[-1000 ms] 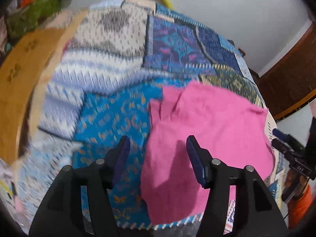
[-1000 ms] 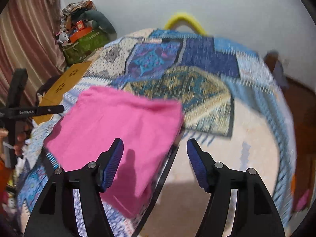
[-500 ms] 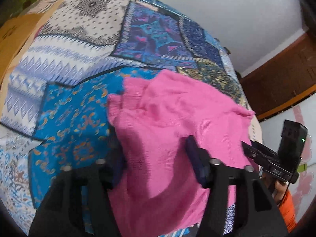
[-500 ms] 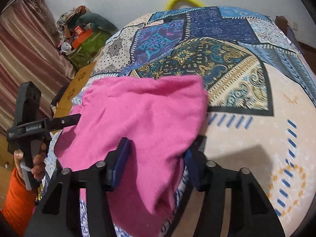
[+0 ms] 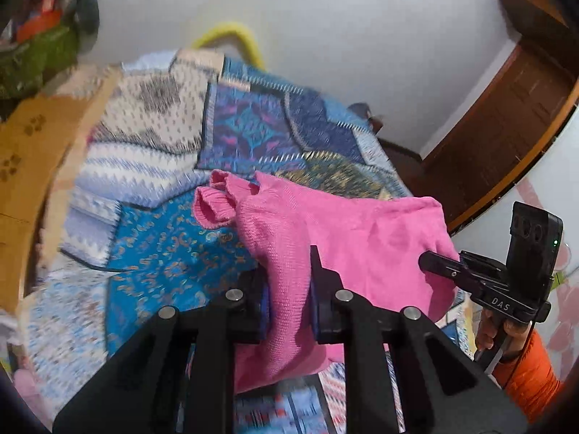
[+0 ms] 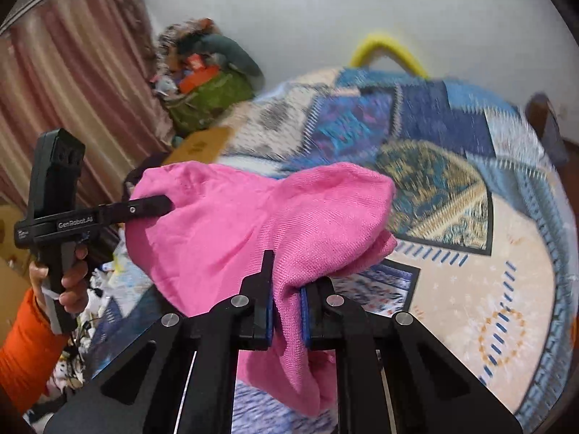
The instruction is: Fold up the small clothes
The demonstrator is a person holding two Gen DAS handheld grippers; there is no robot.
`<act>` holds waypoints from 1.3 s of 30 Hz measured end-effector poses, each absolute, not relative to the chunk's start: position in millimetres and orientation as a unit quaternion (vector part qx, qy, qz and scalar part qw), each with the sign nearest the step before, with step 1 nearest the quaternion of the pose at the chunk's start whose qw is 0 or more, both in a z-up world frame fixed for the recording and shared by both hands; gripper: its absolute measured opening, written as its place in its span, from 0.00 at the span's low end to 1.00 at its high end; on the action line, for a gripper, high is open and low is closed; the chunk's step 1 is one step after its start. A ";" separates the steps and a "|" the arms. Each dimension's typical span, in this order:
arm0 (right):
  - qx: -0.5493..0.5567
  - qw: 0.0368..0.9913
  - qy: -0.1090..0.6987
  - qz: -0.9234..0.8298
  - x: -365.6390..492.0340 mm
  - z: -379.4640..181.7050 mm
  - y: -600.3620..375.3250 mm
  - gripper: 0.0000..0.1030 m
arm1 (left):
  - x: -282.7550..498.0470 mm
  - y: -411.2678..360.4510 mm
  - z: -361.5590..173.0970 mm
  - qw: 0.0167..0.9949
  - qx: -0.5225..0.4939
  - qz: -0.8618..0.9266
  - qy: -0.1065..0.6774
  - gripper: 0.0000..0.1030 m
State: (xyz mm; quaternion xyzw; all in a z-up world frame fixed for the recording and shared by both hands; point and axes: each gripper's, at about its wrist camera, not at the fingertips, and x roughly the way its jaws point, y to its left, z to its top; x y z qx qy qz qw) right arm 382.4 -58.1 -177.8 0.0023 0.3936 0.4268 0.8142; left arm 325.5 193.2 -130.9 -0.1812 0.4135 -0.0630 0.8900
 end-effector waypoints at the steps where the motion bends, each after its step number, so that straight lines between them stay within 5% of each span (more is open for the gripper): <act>1: 0.002 0.816 0.386 0.431 373.4 -169.0 -59.0 0.10 | 315.2 192.6 -121.4 0.894 -0.177 -0.062 0.406 0.16; 9: 0.021 0.815 0.360 0.453 314.2 -136.9 -56.9 0.09 | 238.3 199.0 -87.2 0.906 -0.164 -0.046 0.387 0.16; 20: 0.001 0.794 0.433 0.427 301.7 -207.3 -45.0 0.10 | 227.3 208.0 -189.1 0.861 -0.179 -0.032 0.476 0.16; 22: -0.012 0.794 0.444 0.415 306.0 -218.5 -46.9 0.10 | 226.8 209.7 -205.3 0.854 -0.178 -0.022 0.489 0.19; 25: -0.047 0.810 0.437 0.389 304.3 -221.3 -51.5 0.12 | 224.3 212.3 -215.5 0.852 -0.151 0.026 0.501 0.35; 29: -0.070 0.840 0.393 0.369 293.4 -200.2 -64.0 0.13 | 218.1 214.3 -206.7 0.859 -0.108 0.059 0.497 0.35; 39: -0.086 0.825 0.361 0.426 278.2 -189.2 -16.7 0.35 | 221.6 168.6 -157.1 0.890 -0.110 -0.020 0.443 0.44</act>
